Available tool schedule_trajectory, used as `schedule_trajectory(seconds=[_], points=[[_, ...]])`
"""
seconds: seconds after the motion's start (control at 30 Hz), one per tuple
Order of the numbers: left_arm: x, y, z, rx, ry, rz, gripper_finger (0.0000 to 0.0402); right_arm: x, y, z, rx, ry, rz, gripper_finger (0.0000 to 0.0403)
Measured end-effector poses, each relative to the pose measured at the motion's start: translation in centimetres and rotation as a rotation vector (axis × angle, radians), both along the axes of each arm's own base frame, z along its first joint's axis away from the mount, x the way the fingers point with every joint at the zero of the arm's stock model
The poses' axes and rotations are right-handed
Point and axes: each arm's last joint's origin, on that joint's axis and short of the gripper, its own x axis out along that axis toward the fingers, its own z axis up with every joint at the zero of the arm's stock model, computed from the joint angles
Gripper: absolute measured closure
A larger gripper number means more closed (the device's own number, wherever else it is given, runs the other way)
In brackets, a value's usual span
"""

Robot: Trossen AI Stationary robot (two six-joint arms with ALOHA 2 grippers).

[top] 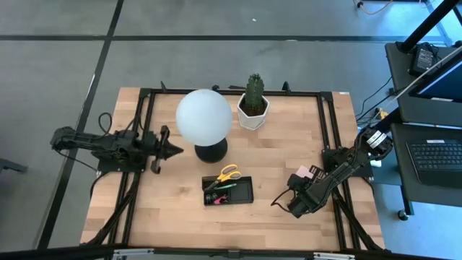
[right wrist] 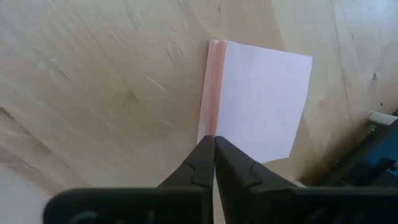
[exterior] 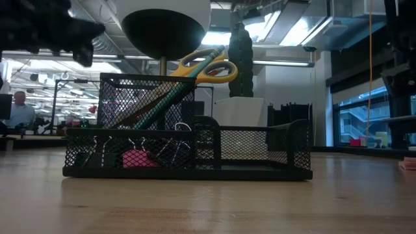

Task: Pick and place office supplies into organizer
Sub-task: Put the pink sticky notes into the desk organizer

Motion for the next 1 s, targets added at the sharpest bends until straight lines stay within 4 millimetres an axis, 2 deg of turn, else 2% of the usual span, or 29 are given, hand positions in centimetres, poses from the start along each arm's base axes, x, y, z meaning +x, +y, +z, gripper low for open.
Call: schedule_trajectory(seconds=[0.13, 0.27, 0.37, 0.5, 0.7, 0.8, 1.0], points=[[0.9, -0.6, 0.4, 0.063, -0.033, -0.049, 0.0398, 0.2, 0.1, -0.1, 0.013, -0.015, -0.002, 0.0387], [2.1, -1.0, 0.5, 0.079, 0.015, -0.069, 0.0398, 0.3, 0.2, -0.1, 0.03, -0.033, -0.002, 0.0387], [3.3, -1.4, 1.4, 0.067, 0.038, -0.081, 0.0398, 0.4, 0.4, -0.2, 0.041, -0.046, -0.001, 0.0387], [5.3, -2.3, 3.0, 0.076, 0.088, -0.115, 0.0398, 0.6, 0.5, -0.3, 0.061, -0.068, -0.001, 0.0387], [8.9, -4.1, 5.3, 0.104, 0.136, -0.165, 0.0398, 0.0, -0.1, -1.9, 0.087, -0.12, 0.005, 0.0387], [10.6, -5.1, 6.3, 0.116, 0.149, -0.189, 0.0398, -0.2, -0.2, -2.0, 0.084, -0.124, 0.016, 0.0387], [13.2, -6.8, 7.4, 0.139, 0.23, -0.227, 0.0398, 0.3, 0.2, -1.5, 0.098, -0.059, 0.186, 0.0387]])
